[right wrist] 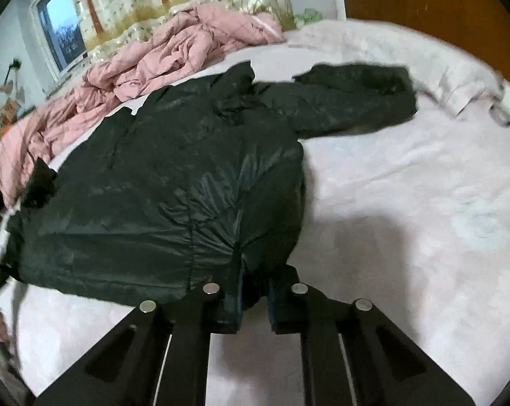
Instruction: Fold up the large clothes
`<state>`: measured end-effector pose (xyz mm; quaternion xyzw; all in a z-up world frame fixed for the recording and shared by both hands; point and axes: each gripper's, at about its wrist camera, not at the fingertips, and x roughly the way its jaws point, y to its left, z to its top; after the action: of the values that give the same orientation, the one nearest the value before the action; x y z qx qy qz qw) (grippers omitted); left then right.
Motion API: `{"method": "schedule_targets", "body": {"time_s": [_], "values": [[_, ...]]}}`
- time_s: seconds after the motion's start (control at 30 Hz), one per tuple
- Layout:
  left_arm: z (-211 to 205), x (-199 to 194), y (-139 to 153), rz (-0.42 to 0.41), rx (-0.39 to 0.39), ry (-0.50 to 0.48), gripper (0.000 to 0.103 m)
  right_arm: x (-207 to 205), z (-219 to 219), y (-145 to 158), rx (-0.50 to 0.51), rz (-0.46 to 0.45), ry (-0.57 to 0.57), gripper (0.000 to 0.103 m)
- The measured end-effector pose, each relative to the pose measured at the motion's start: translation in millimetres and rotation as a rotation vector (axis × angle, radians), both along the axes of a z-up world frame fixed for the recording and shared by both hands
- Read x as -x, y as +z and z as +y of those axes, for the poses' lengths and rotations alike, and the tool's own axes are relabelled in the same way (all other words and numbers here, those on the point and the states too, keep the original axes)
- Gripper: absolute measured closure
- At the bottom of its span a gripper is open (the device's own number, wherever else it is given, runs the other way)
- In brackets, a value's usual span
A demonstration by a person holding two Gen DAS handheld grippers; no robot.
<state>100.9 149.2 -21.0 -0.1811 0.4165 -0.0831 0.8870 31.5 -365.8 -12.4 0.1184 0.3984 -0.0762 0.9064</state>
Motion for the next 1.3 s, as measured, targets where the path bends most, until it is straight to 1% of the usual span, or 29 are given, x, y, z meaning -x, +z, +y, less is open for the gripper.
{"method": "schedule_targets", "body": {"time_s": [0.03,0.07,0.13,0.2,0.27,0.3,0.37,0.4,0.43,0.5,0.53,0.57,0.6,0.63,0.7,0.77,0.83,0.9,0.97,1.0,1.03,1.07,1.13,1.2,1.27,1.3], "values": [[-1.5,8.2,6.5,-0.014,-0.026,-0.001,0.088,8.9,6.3,6.2,0.036,-0.009,-0.001,0.092],[-1.4,14.5,9.9,-0.017,-0.042,-0.002,0.088,16.5,7.6,11.2,0.045,-0.015,-0.001,0.092],[1.8,28.6,13.9,-0.015,-0.055,-0.001,0.088,35.5,7.6,23.3,0.032,-0.04,0.005,0.092],[5.7,43.5,12.4,-0.012,-0.06,-0.002,0.088,54.8,7.6,28.5,0.01,-0.059,0.001,0.092],[5.8,55.2,10.2,-0.013,-0.081,-0.006,0.087,69.4,10.2,29.2,0.007,-0.065,-0.005,0.092],[4.0,59.7,9.8,-0.017,-0.11,-0.008,0.086,75.7,11.7,28.4,0.016,-0.068,-0.006,0.092],[-4.9,62.9,10.1,-0.033,-0.206,0.01,0.076,86.9,19.4,25.5,0.065,-0.072,-0.003,0.091],[-8.1,63.7,11.2,-0.05,-0.245,0.023,0.075,88.0,24.9,24.0,0.107,-0.07,0.0,0.091],[-11.0,63.2,14.2,-0.069,-0.266,0.024,0.074,87.5,29.4,22.9,0.15,-0.067,0.0,0.091],[-15.8,66.5,25.4,-0.132,-0.287,0.025,0.074,86.3,36.3,22.5,0.214,-0.067,-0.006,0.091],[-18.1,70.0,31.4,-0.171,-0.305,0.027,0.069,86.2,39.4,25.3,0.242,-0.078,-0.009,0.091],[-21.0,74.1,36.4,-0.208,-0.325,0.029,0.062,87.3,40.2,27.2,0.247,-0.089,-0.01,0.091],[-23.2,77.2,41.0,-0.245,-0.34,0.024,0.059,89.7,40.2,29.8,0.248,-0.106,-0.013,0.088],[-23.5,81.6,43.6,-0.271,-0.339,0.012,0.054,91.4,39.2,31.7,0.248,-0.117,-0.02,0.085],[-24.7,83.7,46.0,-0.292,-0.315,-0.014,0.052,94.6,38.1,34.2,0.259,-0.132,-0.026,0.083],[-25.5,86.4,46.9,-0.308,-0.315,-0.008,0.052,96.8,37.5,35.3,0.261,-0.141,-0.02,0.082],[-28.0,88.9,49.4,-0.333,-0.307,-0.026,0.05,99.4,34.8,37.4,0.25,-0.155,-0.026,0.081],[-31.5,92.6,52.5,-0.362,-0.302,-0.034,0.042,101.6,33.4,40.0,0.242,-0.176,-0.031,0.078],[-33.8,95.4,54.5,-0.383,-0.305,-0.041,0.025,102.2,32.7,42.9,0.239,-0.198,-0.041,0.071],[-34.6,96.7,54.4,-0.387,-0.309,-0.04,0.02,103.7,31.5,44.7,0.237,-0.212,-0.046,0.063],[-35.1,97.0,53.6,-0.388,-0.312,-0.031,0.014,105.1,31.0,46.1,0.235,-0.222,-0.048,0.056],[-34.8,96.4,52.2,-0.385,-0.313,-0.022,0.006,106.3,30.6,47.2,0.232,-0.231,-0.047,0.055],[-32.5,93.9,48.5,-0.373,-0.309,-0.004,0.001,107.5,31.4,48.7,0.234,-0.241,-0.043,0.055],[-29.1,89.9,45.3,-0.354,-0.307,0.01,0.001,107.5,32.5,50.1,0.242,-0.243,-0.041,0.055],[-26.3,85.6,44.5,-0.342,-0.307,0.027,0.001,106.8,32.3,50.6,0.246,-0.24,-0.045,0.049],[-25.1,83.4,45.1,-0.34,-0.304,0.038,0.001,106.0,31.2,52.6,0.251,-0.242,-0.047,0.043]]}}
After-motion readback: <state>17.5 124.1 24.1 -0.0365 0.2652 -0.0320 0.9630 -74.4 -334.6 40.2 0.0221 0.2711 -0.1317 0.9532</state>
